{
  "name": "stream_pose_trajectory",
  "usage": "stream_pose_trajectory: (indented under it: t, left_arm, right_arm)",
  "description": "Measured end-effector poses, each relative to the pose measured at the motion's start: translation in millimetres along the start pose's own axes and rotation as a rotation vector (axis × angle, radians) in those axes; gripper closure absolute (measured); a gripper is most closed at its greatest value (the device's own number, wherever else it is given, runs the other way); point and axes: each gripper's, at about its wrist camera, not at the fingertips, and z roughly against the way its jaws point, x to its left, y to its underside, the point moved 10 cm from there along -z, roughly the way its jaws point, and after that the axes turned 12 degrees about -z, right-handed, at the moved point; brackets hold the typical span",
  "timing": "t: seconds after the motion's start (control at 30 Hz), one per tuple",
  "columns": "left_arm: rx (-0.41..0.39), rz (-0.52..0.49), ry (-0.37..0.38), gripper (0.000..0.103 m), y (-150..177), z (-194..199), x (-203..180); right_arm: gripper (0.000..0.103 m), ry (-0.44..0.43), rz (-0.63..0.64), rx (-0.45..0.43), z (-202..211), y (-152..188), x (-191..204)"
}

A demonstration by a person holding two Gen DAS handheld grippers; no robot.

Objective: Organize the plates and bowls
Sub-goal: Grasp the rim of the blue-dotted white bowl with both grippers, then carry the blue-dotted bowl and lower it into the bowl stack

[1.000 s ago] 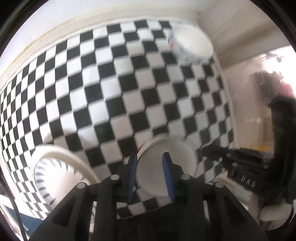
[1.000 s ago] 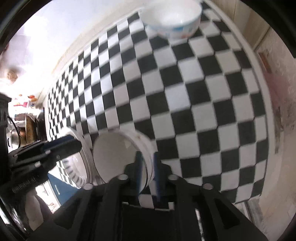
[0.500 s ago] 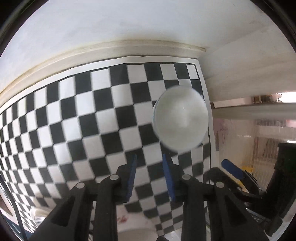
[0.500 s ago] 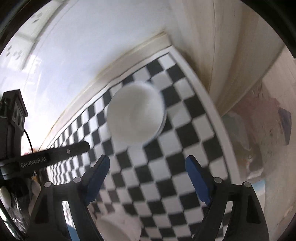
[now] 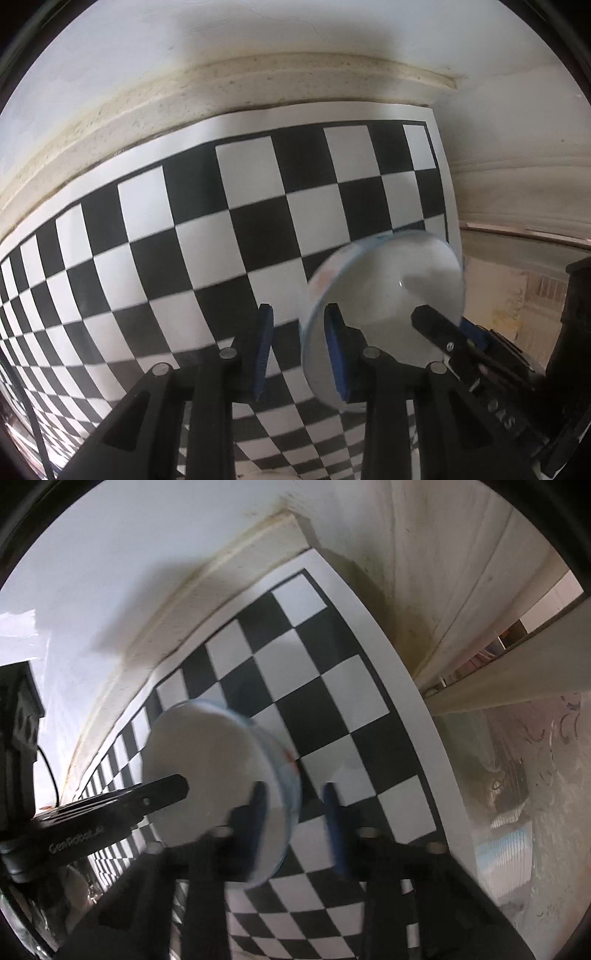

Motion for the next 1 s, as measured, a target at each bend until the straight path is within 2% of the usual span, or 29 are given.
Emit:
stream_pose_trajectory:
  t: [0.07,0.1,0.17,0.27,0.4,0.57,0.8,1.0]
  left_arm:
    - [0.001,-0.007,-0.006,0.087,-1,-4,0]
    - [0.002,-0.013,0.0,0.088,-1,-6,-2]
    - [0.003,-0.023,0.002,0.092,0,-9,-5]
    - [-0.004,-0.036,-0.026,0.093,-1,-12,-15]
    - [-0.01,-0.04,-0.036,0.093,-1,-11,-23]
    - [-0.035,-0.057,-0.037,0.093,13,9,-28]
    - [-0.062,-0.056,-0.019,0.093,42,33,-38]
    - [-0.095,-0.1,-0.066,0.093,79,64,-48]
  right_arm:
    - [0.089,-0.018,-0.002,0.013,-5,-1,1]
    - [0.092,-0.019,-0.005,0.014,-7,-1,3]
    - [0.093,0.019,0.027,0.0,-9,-3,6]
    - [0.094,0.048,0.052,-0.017,-10,-1,10]
    - [0.094,0.026,0.043,-0.016,-4,1,11]
    - [0.094,0.004,0.059,-0.034,18,10,10]
    - [0.094,-0.03,0.09,-0.05,46,46,18]
    - [0.094,-0.049,0.137,-0.064,73,96,27]
